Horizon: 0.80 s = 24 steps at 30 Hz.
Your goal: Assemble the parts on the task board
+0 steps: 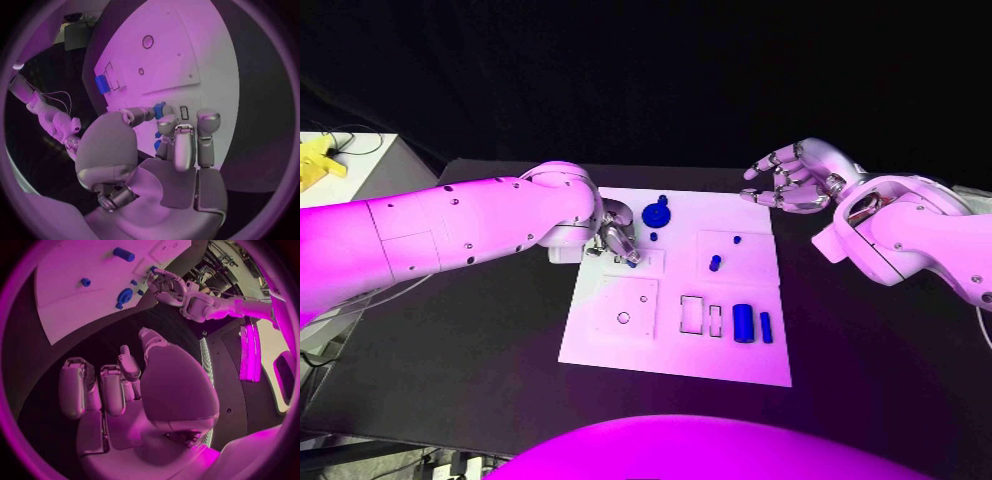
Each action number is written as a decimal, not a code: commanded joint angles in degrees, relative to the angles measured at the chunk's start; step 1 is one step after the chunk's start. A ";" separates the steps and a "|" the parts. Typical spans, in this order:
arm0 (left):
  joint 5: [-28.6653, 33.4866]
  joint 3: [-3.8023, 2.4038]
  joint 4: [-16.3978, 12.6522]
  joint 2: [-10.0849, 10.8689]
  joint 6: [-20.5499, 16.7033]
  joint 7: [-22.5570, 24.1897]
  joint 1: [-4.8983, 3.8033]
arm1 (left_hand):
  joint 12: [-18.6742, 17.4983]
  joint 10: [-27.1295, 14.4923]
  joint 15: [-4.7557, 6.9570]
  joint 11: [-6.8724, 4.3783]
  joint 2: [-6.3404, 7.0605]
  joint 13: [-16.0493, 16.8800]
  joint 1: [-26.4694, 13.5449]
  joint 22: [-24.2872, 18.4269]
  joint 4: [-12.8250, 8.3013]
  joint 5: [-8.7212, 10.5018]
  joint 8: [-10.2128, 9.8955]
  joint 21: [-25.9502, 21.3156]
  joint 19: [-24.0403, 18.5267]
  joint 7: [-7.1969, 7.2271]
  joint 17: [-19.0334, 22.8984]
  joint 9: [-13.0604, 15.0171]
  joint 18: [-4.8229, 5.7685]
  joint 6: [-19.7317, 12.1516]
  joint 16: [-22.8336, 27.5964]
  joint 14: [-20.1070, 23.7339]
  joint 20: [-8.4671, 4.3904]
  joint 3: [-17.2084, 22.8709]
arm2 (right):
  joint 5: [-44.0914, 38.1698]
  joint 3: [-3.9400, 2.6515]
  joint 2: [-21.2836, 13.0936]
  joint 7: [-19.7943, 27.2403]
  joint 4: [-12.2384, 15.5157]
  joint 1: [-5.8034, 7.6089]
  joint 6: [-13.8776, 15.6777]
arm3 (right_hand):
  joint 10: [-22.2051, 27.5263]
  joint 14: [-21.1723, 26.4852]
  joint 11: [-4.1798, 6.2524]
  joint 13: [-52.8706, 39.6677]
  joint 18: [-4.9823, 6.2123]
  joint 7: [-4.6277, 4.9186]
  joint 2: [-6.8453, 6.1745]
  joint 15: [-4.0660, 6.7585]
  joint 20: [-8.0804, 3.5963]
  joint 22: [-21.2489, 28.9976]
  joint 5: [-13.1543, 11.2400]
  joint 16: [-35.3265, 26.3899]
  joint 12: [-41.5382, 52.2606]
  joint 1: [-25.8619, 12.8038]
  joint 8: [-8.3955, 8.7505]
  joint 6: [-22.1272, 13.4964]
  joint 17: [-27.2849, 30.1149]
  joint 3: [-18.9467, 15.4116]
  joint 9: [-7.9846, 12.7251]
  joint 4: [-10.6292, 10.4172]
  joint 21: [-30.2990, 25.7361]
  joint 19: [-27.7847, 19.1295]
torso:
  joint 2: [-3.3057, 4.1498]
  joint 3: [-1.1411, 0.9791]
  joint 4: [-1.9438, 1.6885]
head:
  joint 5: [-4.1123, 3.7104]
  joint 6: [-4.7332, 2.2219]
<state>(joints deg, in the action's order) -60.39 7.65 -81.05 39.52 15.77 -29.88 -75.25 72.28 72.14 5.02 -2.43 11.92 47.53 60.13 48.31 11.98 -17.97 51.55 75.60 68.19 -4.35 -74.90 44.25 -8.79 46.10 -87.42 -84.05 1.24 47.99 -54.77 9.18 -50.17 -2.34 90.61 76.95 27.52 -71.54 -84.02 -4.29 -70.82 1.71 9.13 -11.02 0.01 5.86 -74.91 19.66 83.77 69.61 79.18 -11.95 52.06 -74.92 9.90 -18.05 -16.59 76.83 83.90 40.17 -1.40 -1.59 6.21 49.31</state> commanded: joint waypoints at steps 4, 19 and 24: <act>0.95 -0.40 -2.79 2.18 -6.62 0.60 0.22 | -0.05 0.41 0.43 0.03 -0.61 -0.16 0.30 -0.08 -10.19 -0.21 -0.29 0.28 0.31 2.69 -7.71 -0.06 1.16 3.09 -0.12 -4.15 -0.11 9.85 | -0.61 -0.01 -0.22 0.23 0.15 -0.04 -0.68 | 0.25 -3.24 -0.03 0.03 0.82 -0.02 -0.15 -0.02 -0.02 -11.37 0.23 -0.23 -0.19 -0.48 -0.10 -0.33 -7.64 0.23 0.05 0.03 -0.17 1.95 | -0.07 0.00 -0.04 | -0.14 0.05; 1.38 -0.48 -6.29 5.13 -16.94 1.41 0.69 | -0.15 0.54 0.49 -0.01 -0.64 -0.14 0.31 0.39 -10.30 0.00 -0.43 0.46 0.61 2.72 -7.61 -0.14 1.24 3.29 -0.09 -4.13 -0.18 9.96 | -0.61 0.01 -0.35 0.20 0.07 -0.07 -0.71 | 0.22 -3.26 -0.03 0.04 0.81 -0.02 -0.11 -0.02 -0.02 -11.38 0.30 -0.19 -0.16 -0.58 -0.17 -0.36 -7.69 0.31 0.05 -0.01 -0.14 1.96 | -0.13 -0.07 -0.13 | -0.08 0.22; 1.55 -0.39 -6.00 4.94 -17.54 1.47 1.43 | -0.19 0.57 0.50 -0.02 -0.66 -0.18 0.27 0.48 -10.27 0.08 -0.48 0.50 0.68 2.73 -7.56 -0.17 1.26 3.35 -0.07 -4.12 -0.19 9.98 | -0.62 0.02 -0.33 0.19 0.02 -0.11 -0.72 | 0.22 -3.26 -0.03 0.04 0.81 -0.02 -0.11 -0.02 -0.02 -11.38 0.30 -0.19 -0.16 -0.58 -0.17 -0.36 -7.69 0.31 0.05 -0.01 -0.14 1.96 | -0.11 0.05 -0.05 | -0.03 0.22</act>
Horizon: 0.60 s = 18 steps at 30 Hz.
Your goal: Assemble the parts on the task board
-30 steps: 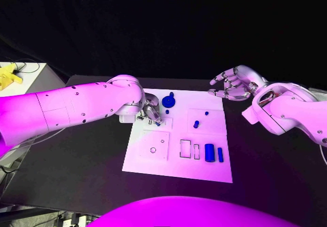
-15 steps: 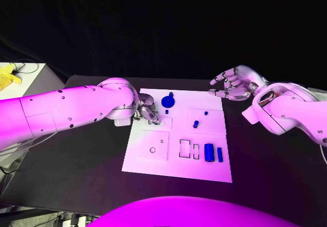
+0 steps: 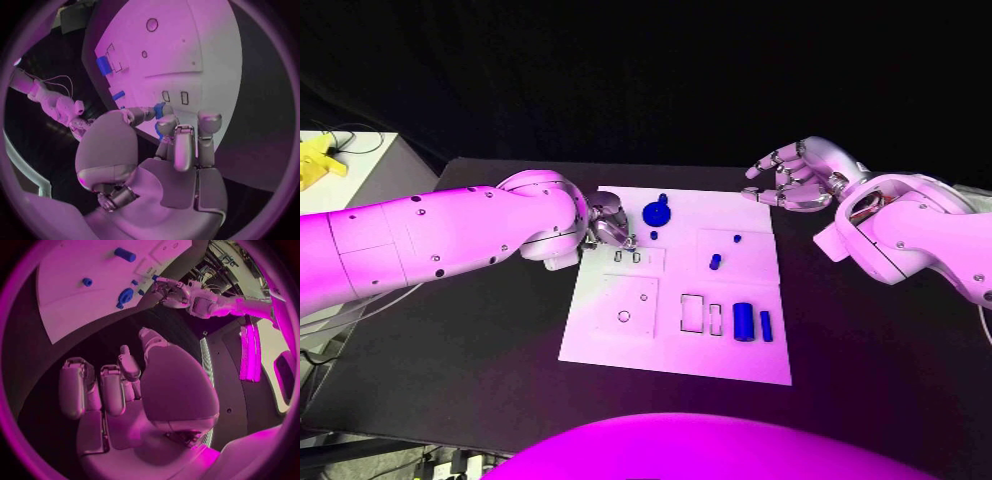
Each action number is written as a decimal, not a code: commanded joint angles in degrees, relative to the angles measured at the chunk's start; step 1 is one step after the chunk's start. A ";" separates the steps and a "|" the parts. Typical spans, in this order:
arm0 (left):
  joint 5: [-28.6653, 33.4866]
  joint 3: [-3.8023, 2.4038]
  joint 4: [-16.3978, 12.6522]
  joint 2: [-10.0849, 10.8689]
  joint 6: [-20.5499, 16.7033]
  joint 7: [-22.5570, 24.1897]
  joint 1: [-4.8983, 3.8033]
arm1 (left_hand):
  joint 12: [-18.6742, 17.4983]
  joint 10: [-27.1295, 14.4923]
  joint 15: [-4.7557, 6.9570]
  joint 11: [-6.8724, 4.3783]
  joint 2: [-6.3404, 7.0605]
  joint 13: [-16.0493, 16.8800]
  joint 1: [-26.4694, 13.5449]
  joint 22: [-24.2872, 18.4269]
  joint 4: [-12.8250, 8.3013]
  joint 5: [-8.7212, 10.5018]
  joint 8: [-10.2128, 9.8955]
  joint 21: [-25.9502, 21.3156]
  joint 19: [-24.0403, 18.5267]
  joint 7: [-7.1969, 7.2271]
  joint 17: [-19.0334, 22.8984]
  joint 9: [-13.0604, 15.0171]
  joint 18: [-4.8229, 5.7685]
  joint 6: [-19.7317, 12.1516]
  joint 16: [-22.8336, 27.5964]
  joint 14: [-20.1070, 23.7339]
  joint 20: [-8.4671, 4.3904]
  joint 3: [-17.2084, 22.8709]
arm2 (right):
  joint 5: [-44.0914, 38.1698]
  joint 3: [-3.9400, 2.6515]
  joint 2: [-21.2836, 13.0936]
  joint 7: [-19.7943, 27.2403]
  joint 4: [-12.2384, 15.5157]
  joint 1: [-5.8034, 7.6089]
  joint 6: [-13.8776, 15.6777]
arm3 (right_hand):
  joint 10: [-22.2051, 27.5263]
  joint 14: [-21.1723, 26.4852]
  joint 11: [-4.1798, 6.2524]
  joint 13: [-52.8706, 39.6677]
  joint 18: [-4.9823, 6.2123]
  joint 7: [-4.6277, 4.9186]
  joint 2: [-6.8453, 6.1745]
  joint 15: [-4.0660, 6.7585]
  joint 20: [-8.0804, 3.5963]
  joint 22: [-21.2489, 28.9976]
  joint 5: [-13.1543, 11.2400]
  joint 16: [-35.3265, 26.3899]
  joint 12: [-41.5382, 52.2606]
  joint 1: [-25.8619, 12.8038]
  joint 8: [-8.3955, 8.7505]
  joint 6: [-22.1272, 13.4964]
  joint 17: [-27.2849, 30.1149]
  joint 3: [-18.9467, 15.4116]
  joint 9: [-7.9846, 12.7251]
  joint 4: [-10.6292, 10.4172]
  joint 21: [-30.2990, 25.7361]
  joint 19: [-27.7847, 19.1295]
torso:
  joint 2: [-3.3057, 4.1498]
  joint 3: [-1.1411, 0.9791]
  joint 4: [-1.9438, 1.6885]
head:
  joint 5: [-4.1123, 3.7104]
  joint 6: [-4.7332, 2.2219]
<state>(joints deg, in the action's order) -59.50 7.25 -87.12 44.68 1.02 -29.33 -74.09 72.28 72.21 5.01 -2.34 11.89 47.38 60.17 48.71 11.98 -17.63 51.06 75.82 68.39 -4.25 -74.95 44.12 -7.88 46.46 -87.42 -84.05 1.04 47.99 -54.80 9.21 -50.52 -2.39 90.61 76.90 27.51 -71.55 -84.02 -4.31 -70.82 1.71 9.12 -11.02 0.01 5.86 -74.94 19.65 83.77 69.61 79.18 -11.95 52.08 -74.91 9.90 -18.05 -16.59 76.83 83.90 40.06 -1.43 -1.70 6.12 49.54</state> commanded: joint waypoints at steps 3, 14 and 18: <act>0.84 0.05 0.45 -0.55 -2.74 0.92 0.66 | -0.25 0.48 0.51 -0.10 -0.64 -0.14 0.20 0.07 -10.24 -0.21 -0.03 0.27 0.48 2.62 -7.44 -0.05 0.36 3.02 -0.05 -4.10 0.01 9.99 | -0.59 0.00 0.04 0.23 -0.01 -0.08 -0.72 | 0.23 -3.26 -0.01 0.04 0.81 -0.01 -0.11 -0.02 -0.01 -11.35 0.31 -0.19 -0.16 -0.58 -0.17 -0.37 -7.70 0.31 0.05 -0.01 -0.14 1.96 | 0.00 0.07 0.14 | 0.07 -0.01; 0.55 0.11 1.62 -1.64 -0.47 0.81 1.22 | -0.40 0.42 0.52 -0.10 -0.61 -0.34 0.15 0.08 -10.23 -0.03 -0.13 0.28 0.50 2.62 -7.40 -0.09 0.37 3.04 -0.03 -4.09 -0.02 9.99 | -0.59 0.01 0.08 0.23 -0.05 -0.11 -0.73 | 0.23 -3.26 -0.01 0.04 0.81 -0.01 -0.11 -0.02 -0.01 -11.35 0.31 -0.19 -0.16 -0.58 -0.17 -0.37 -7.70 0.31 0.05 -0.01 -0.14 1.96 | 0.07 0.05 0.15 | -0.07 0.04; 0.33 0.12 1.71 -1.76 0.60 0.72 1.24 | -0.46 0.45 0.54 -0.12 -0.44 -0.31 0.23 0.12 -10.41 0.12 -0.26 0.30 0.53 2.63 -7.39 -0.14 0.38 3.03 -0.03 -4.09 -0.04 10.01 | -0.59 0.01 0.05 0.22 -0.02 -0.12 -0.71 | 0.23 -3.26 -0.01 0.04 0.81 -0.01 -0.11 -0.02 -0.01 -11.35 0.31 -0.19 -0.16 -0.58 -0.17 -0.37 -7.70 0.31 0.05 -0.01 -0.14 1.96 | 0.13 0.10 0.07 | -0.15 0.15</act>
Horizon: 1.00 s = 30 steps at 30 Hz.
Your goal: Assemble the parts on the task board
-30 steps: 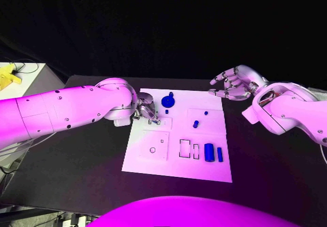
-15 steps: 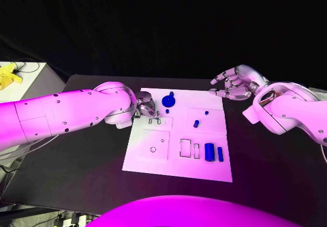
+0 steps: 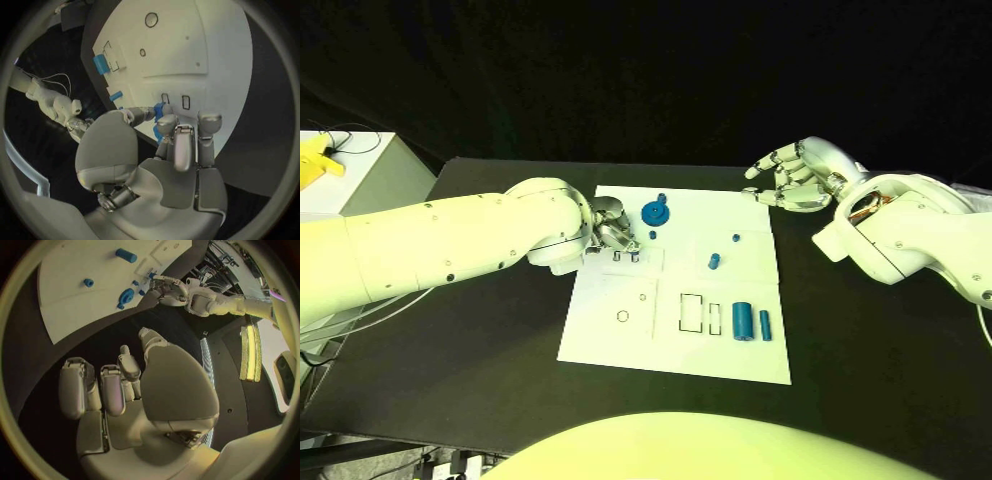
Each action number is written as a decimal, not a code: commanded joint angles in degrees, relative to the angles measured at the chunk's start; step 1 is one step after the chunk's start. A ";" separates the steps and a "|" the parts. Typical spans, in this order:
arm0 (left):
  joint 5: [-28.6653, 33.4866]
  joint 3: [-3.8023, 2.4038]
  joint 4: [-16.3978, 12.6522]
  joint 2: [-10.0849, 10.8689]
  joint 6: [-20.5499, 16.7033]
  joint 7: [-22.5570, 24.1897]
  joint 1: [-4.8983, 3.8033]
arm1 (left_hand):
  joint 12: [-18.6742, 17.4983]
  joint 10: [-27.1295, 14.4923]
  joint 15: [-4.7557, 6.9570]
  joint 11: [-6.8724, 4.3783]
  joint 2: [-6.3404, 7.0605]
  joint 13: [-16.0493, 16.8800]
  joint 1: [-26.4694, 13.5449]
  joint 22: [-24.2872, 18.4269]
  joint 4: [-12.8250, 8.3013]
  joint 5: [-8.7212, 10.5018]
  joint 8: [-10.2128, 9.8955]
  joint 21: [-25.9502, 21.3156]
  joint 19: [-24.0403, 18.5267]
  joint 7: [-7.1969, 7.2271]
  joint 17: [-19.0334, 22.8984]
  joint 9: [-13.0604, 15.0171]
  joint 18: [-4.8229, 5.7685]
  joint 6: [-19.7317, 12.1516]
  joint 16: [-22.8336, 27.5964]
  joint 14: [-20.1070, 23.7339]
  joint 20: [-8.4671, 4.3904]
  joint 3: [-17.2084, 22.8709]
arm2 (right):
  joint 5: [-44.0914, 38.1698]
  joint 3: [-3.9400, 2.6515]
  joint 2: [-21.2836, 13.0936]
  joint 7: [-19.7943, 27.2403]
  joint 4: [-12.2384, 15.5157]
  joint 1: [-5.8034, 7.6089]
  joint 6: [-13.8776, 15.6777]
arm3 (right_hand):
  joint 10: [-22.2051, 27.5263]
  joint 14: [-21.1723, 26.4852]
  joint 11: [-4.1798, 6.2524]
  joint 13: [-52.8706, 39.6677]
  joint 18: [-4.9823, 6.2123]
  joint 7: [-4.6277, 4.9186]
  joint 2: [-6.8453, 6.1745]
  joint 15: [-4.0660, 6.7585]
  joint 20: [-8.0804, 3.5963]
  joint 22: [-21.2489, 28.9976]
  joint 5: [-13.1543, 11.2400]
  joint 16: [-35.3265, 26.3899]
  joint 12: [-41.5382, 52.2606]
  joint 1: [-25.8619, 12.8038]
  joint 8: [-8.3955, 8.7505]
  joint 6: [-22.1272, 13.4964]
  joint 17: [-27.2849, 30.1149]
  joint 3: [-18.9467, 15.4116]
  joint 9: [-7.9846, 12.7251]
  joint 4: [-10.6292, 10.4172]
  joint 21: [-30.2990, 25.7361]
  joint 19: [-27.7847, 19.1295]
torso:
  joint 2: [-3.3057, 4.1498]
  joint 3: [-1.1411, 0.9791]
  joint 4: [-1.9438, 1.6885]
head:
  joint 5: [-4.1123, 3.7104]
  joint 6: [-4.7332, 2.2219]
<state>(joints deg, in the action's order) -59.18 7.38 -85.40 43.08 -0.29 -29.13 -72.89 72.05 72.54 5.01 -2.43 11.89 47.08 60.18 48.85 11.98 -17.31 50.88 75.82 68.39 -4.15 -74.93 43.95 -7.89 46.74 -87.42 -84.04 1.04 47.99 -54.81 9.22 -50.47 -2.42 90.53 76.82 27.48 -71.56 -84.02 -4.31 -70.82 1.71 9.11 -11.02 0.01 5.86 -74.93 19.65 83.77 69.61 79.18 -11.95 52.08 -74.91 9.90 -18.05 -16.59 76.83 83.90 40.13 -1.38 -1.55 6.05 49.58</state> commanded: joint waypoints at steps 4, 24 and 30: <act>-0.29 -0.01 0.11 -0.30 2.98 0.44 0.04 | -0.28 0.13 0.55 -0.05 -0.30 -0.02 0.30 0.01 -10.56 -0.14 -0.15 0.31 0.56 2.54 -7.46 0.02 0.39 2.76 -0.04 -4.11 -0.05 10.01 | -0.58 0.00 0.00 0.25 0.07 -0.04 -0.69 | 0.24 -3.26 -0.01 0.04 0.81 0.00 -0.11 -0.02 -0.02 -11.36 0.31 -0.19 -0.16 -0.58 -0.17 -0.38 -7.70 0.32 0.05 -0.01 -0.14 1.96 | 0.03 0.04 -0.03 | -0.12 0.23; -2.27 -0.03 0.54 -0.89 6.07 0.15 0.02 | -0.35 0.15 0.57 -0.07 -0.13 -0.04 0.47 0.09 -10.80 -0.12 -0.24 0.34 0.61 2.55 -7.56 -0.01 0.41 2.80 -0.08 -4.13 -0.08 10.03 | -0.58 0.00 0.02 0.26 0.03 -0.04 -0.75 | 0.24 -3.26 -0.01 0.04 0.81 0.00 -0.11 -0.02 -0.02 -11.36 0.31 -0.19 -0.16 -0.58 -0.17 -0.38 -7.70 0.32 0.05 -0.01 -0.14 1.96 | 0.00 -0.02 -0.05 | -0.11 0.42; -2.73 -0.03 0.77 -1.10 5.88 0.12 0.02 | -0.41 0.13 0.57 -0.07 -0.11 -0.15 0.53 0.14 -10.85 -0.12 -0.28 0.37 0.64 2.54 -7.56 -0.02 0.42 2.83 -0.07 -4.13 -0.08 10.04 | -0.58 0.00 0.03 0.28 0.01 -0.04 -0.76 | 0.24 -3.26 -0.01 0.04 0.81 0.00 -0.11 -0.02 -0.02 -11.36 0.31 -0.19 -0.16 -0.58 -0.17 -0.38 -7.70 0.32 0.05 -0.01 -0.14 1.96 | -0.01 -0.04 -0.04 | -0.17 0.42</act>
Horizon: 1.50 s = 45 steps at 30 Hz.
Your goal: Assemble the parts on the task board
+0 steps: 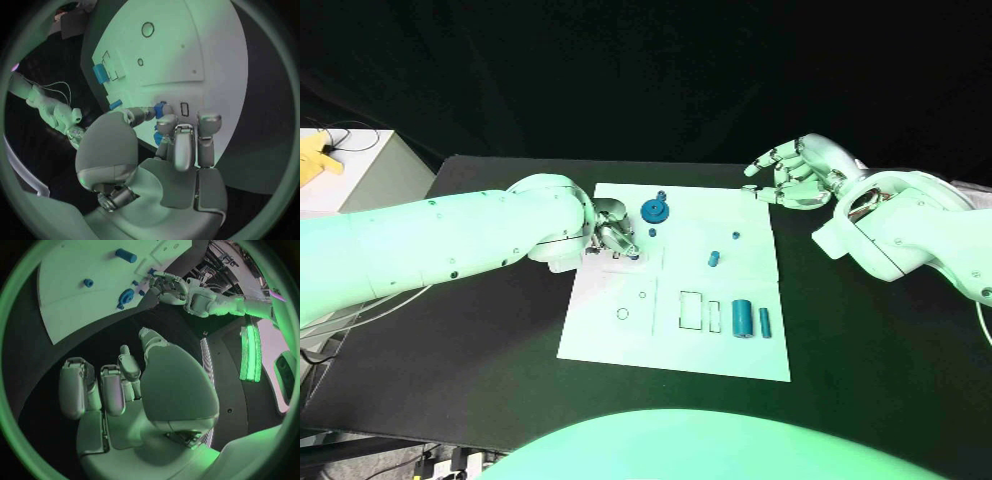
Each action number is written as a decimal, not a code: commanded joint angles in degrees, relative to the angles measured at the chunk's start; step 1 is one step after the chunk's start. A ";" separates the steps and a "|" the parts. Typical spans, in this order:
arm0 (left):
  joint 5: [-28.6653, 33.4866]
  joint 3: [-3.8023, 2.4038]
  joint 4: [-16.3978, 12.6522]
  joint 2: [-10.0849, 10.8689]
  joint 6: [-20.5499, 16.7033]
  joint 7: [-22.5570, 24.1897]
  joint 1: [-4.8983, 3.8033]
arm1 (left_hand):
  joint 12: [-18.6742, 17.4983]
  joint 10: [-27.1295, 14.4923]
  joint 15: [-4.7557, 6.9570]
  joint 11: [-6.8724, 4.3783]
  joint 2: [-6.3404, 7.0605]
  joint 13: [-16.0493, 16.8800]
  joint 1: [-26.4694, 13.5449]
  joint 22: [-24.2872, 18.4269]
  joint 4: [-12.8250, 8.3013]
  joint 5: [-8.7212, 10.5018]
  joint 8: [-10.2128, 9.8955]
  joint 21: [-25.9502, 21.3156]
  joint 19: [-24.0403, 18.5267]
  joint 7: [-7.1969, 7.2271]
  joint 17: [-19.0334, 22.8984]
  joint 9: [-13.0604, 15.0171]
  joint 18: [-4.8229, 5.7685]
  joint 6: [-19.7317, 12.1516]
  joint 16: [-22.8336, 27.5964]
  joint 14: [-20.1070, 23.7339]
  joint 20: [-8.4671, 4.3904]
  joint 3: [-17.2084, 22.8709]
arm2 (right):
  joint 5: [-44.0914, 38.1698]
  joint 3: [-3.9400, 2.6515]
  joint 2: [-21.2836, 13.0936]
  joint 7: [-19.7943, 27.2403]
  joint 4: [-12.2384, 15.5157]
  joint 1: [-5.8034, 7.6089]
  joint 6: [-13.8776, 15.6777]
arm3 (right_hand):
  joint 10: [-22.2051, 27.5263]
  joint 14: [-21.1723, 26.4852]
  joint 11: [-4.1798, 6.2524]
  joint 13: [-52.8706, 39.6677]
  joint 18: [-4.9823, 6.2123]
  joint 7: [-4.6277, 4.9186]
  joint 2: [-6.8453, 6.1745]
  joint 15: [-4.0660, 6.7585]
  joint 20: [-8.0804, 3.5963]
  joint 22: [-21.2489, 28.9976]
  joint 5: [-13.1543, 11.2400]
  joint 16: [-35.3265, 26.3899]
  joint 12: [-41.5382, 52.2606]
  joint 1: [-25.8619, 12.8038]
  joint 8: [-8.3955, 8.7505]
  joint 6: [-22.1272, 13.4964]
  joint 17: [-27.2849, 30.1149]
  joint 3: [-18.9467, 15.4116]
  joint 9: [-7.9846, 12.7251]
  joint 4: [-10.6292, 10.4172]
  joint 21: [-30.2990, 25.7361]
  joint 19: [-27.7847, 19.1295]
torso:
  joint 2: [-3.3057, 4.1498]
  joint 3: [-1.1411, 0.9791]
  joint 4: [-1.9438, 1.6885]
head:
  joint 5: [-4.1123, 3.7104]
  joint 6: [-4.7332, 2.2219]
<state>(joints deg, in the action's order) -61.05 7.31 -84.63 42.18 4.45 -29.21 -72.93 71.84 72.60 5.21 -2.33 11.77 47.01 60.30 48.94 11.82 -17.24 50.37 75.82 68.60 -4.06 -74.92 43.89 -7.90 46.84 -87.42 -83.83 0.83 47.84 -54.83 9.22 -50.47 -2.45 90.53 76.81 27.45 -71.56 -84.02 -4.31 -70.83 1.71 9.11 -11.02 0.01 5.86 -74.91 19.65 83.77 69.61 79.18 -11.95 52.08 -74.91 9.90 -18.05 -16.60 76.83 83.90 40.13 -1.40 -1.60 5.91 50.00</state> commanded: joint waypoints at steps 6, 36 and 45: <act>-1.18 0.04 0.20 -0.47 1.15 0.16 0.06 | -0.20 0.07 0.37 -0.17 0.01 -0.07 0.40 0.05 -10.69 -0.19 0.23 0.37 0.43 2.46 -7.57 0.04 0.43 2.73 -0.07 -4.34 0.12 10.20 | -0.56 -0.01 0.02 0.33 0.01 -0.03 -0.74 | 0.24 -3.26 -0.01 0.05 0.81 0.00 -0.11 -0.02 -0.01 -11.38 0.31 -0.19 -0.16 -0.58 -0.17 -0.38 -7.70 0.32 0.05 0.00 -0.14 1.97 | -0.04 -0.02 0.01 | -0.12 0.00; -2.41 0.12 1.92 -2.46 4.26 -0.41 0.04 | -0.29 0.22 0.37 -0.12 -0.14 -0.05 0.38 0.07 -10.54 -0.10 0.03 0.38 0.47 2.40 -7.45 -0.03 0.44 2.92 -0.03 -4.31 0.10 10.10 | -0.56 0.00 -0.06 0.35 0.11 -0.07 -0.81 | 0.24 -3.26 -0.01 0.05 0.81 0.00 -0.11 -0.02 -0.01 -11.38 0.31 -0.19 -0.16 -0.58 -0.17 -0.38 -7.70 0.32 0.05 0.00 -0.14 1.97 | 0.04 0.00 0.02 | -0.47 0.00; -2.34 0.14 2.51 -3.06 3.08 -0.46 0.05 | -0.36 0.31 0.34 -0.08 -0.32 -0.04 0.04 0.02 -10.14 0.03 -0.11 0.34 0.45 2.37 -7.42 -0.06 0.44 3.01 -0.01 -4.30 0.11 9.86 | -0.56 0.00 -0.13 0.36 0.25 -0.08 -0.82 | 0.27 -3.24 -0.01 0.18 0.82 0.00 -0.21 -0.02 -0.02 -11.36 0.45 -0.24 -0.15 -0.86 -0.43 -0.55 -7.65 0.62 0.06 0.02 -0.24 1.98 | 0.05 0.00 -0.01 | -0.66 0.00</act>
<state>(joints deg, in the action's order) -63.32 7.37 -82.06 39.47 7.41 -30.07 -73.02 71.84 72.82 5.20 -2.10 11.88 46.98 60.18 49.05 11.67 -17.19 50.60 76.04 68.81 -3.37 -74.91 43.89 -7.91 48.34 -87.42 -83.84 1.04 47.68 -54.84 9.22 -50.57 -2.44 90.65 76.77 27.34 -71.56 -84.02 -4.31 -70.69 1.71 9.10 -11.41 0.01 5.86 -74.92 19.96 83.77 69.61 78.79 -12.19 52.09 -74.90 10.32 -18.05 -16.53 76.83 83.90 40.18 -1.40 -1.58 5.29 50.01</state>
